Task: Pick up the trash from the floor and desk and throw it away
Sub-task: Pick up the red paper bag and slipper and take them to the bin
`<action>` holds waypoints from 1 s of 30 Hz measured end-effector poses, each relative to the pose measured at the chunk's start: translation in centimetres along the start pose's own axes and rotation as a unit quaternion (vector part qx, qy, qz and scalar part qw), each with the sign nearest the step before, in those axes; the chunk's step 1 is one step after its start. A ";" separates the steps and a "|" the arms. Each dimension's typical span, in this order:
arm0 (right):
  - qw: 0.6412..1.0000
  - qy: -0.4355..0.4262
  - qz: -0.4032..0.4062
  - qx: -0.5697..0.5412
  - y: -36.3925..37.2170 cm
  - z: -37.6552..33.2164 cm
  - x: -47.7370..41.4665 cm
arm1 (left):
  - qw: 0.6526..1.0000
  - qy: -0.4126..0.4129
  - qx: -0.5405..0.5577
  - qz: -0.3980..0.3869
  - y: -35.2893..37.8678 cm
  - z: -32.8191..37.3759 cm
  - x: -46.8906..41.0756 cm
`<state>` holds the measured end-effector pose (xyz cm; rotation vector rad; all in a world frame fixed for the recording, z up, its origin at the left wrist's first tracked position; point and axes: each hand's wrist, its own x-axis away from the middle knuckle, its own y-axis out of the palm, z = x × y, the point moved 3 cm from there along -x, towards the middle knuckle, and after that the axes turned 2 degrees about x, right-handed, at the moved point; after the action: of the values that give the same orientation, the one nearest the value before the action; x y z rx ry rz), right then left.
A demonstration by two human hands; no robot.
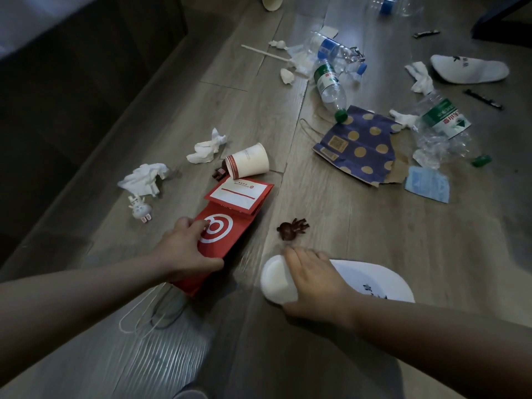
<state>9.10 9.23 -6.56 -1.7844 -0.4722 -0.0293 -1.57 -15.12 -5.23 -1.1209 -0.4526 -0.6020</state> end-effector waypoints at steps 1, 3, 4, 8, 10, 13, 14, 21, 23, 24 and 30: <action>1.000 -0.014 -0.003 0.009 0.0 0.1 0.1 | 1.000 0.001 0.002 0.000 0.1 0.0 -0.1; 0.999 -0.031 -0.006 0.016 0.0 0.2 0.3 | 1.000 0.005 0.000 0.001 0.2 -0.1 -0.2; 0.999 -0.034 -0.008 0.012 -0.1 0.2 0.3 | 1.000 0.006 -0.003 0.002 0.3 -0.1 -0.2; 1.000 -0.028 -0.003 -0.001 -0.3 0.5 0.0 | 1.000 0.004 -0.006 -0.002 0.4 -0.2 -0.3; 1.000 -0.013 0.020 -0.005 -0.9 1.2 -0.8 | 1.000 0.005 -0.007 -0.004 0.3 -0.1 -0.3; 0.999 0.014 0.034 0.011 -1.9 2.8 -2.9 | 1.000 0.006 -0.014 -0.003 0.2 0.0 -0.2; 0.999 0.020 0.034 0.024 -2.1 3.3 -3.5 | 1.000 0.007 -0.014 -0.003 0.2 0.0 -0.1; 0.998 0.042 -0.046 0.010 -1.5 5.1 -5.8 | 1.000 0.006 -0.010 -0.011 0.2 0.3 0.2; 0.998 0.040 -0.048 0.001 -1.5 5.2 -5.9 | 1.000 0.009 -0.005 -0.011 0.3 0.3 0.3; 0.998 0.039 -0.044 -0.001 -1.5 5.2 -5.8 | 1.000 0.010 -0.001 -0.011 0.3 0.4 0.4; 0.999 0.033 -0.010 0.012 -2.1 4.8 -4.7 | 1.000 0.026 0.009 0.006 0.2 1.2 1.3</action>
<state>2.98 12.67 -7.15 -1.7488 -0.4405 -0.0955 -0.55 -14.26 -4.12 -1.0870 -0.4047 -0.6133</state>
